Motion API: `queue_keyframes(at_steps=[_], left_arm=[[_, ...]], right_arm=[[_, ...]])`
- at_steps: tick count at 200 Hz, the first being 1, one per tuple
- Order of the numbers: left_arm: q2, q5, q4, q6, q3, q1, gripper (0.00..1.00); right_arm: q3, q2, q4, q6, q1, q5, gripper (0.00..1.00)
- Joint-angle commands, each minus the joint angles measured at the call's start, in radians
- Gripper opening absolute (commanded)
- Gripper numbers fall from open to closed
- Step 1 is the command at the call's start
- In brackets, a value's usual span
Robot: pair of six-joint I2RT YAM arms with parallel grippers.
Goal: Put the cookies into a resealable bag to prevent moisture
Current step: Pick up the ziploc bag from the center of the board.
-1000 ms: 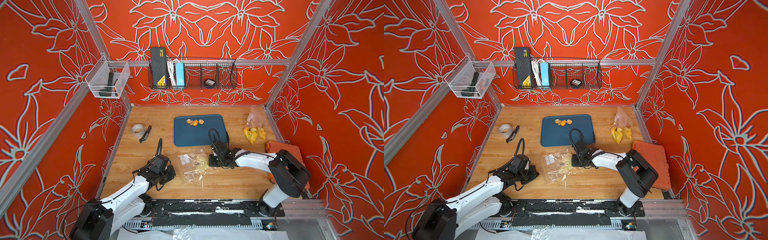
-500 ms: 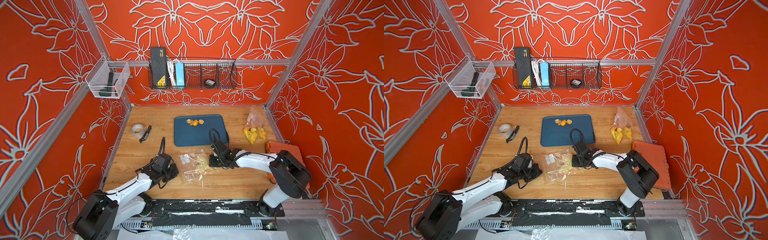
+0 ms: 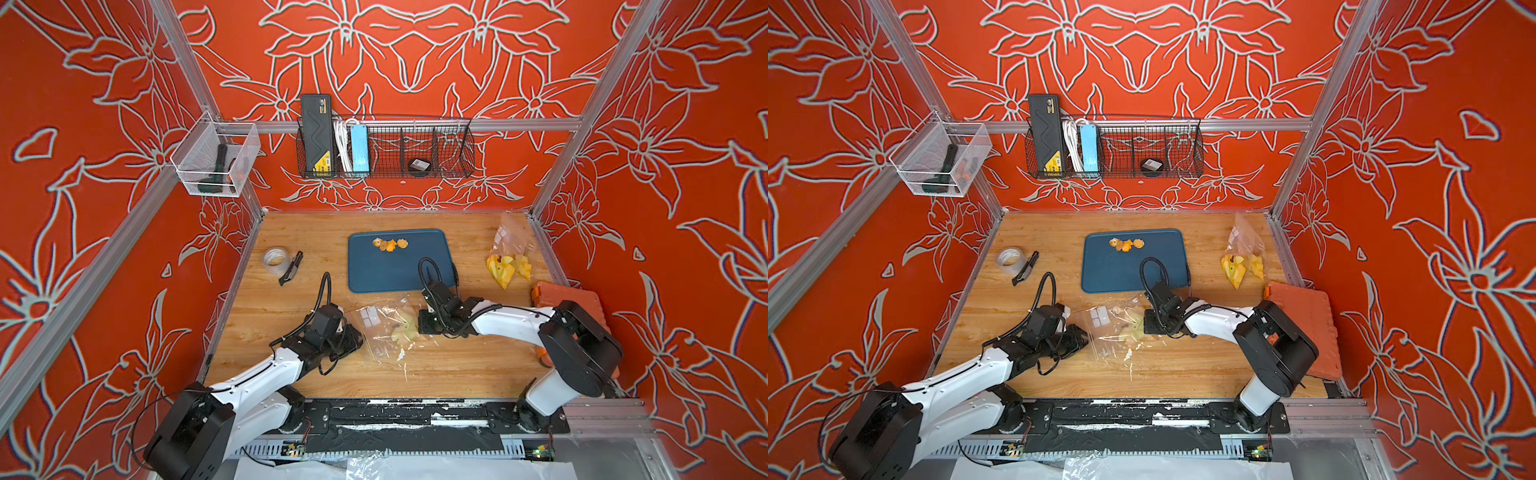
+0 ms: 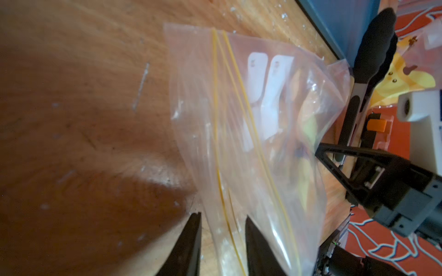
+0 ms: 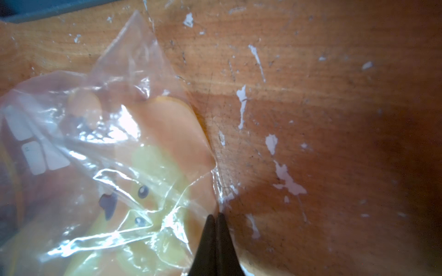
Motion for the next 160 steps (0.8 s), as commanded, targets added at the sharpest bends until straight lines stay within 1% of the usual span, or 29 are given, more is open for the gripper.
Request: queue_keyframes(at_steps=[1,15,34,38,60,84,98,124,160], left_arm=[[-0.021,0.020,0.032,-0.011,-0.012,-0.003,0.37],[-0.024,0.027,0.041,-0.021,-0.014,-0.003,0.39],[-0.024,0.040,0.061,-0.049,-0.019,-0.003,0.46],[-0.058,0.043,0.070,-0.061,-0.021,-0.003,0.46],[-0.103,0.059,0.140,-0.134,-0.046,-0.003,0.47],[-0.127,0.098,0.277,-0.217,-0.093,-0.003,0.39],[-0.116,0.120,0.334,-0.239,-0.107,-0.003,0.35],[-0.124,0.120,0.361,-0.253,-0.108,-0.003,0.25],[-0.175,0.091,0.349,-0.259,-0.110,-0.003,0.20]], right_arm=[[-0.018,0.011,-0.022,0.019,-0.007,0.007,0.00],[-0.021,0.010,-0.017,0.023,-0.006,0.004,0.00],[-0.029,0.007,-0.011,0.036,-0.007,0.005,0.00],[-0.032,0.005,-0.007,0.042,-0.006,0.007,0.00],[-0.051,-0.004,0.013,0.081,-0.006,0.013,0.00],[-0.077,-0.012,0.056,0.123,-0.006,0.002,0.00],[-0.089,-0.012,0.076,0.150,-0.006,0.001,0.00],[-0.110,-0.013,0.111,0.189,-0.005,-0.002,0.00],[-0.120,-0.010,0.120,0.210,-0.004,0.007,0.00]])
